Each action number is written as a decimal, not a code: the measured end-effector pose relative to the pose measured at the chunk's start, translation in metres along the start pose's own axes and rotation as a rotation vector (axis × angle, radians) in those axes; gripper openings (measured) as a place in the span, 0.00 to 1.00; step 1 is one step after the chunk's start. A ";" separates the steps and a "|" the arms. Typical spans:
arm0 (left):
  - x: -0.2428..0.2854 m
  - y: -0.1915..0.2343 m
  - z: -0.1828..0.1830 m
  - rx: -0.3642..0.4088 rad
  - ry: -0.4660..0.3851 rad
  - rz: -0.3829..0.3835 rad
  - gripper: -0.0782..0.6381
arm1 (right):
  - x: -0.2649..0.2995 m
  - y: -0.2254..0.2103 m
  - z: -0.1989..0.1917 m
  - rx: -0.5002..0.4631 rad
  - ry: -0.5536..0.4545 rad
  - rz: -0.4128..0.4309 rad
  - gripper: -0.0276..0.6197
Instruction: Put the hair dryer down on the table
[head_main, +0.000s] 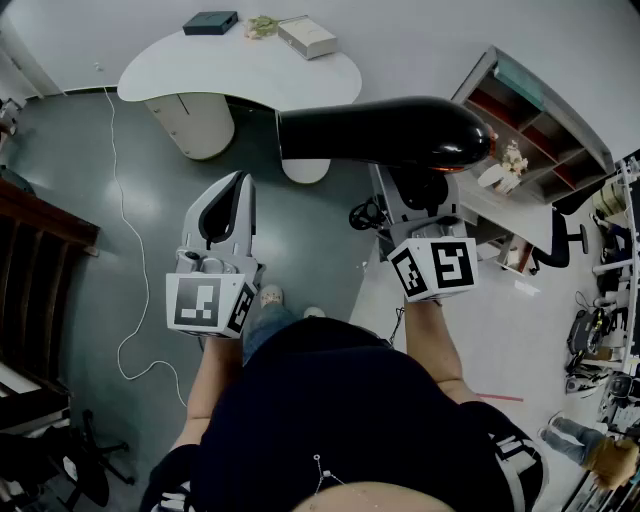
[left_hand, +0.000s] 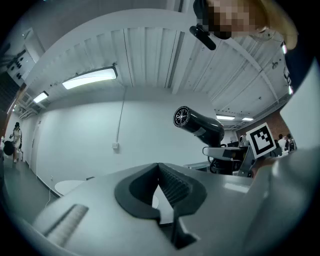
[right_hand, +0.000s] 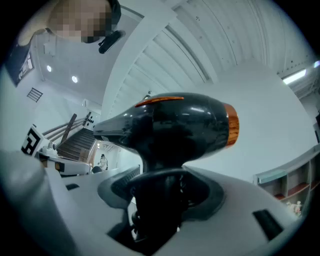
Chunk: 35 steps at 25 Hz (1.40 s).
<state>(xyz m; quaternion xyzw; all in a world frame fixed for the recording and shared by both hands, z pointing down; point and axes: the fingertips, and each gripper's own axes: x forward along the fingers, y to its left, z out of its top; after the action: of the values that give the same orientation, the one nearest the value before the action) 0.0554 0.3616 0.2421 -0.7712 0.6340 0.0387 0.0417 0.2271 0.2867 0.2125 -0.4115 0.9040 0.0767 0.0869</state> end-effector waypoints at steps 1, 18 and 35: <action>0.001 -0.001 0.001 0.001 0.001 0.000 0.13 | 0.001 0.000 0.000 0.003 0.000 0.000 0.44; 0.078 0.077 -0.020 -0.006 -0.008 0.027 0.13 | 0.104 -0.022 -0.040 0.000 0.013 -0.006 0.44; 0.240 0.226 -0.047 -0.012 -0.019 -0.113 0.13 | 0.298 -0.044 -0.100 -0.015 0.057 -0.139 0.44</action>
<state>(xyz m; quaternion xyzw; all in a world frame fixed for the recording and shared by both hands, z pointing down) -0.1201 0.0788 0.2583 -0.8056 0.5888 0.0474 0.0450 0.0582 0.0194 0.2410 -0.4762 0.8746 0.0655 0.0631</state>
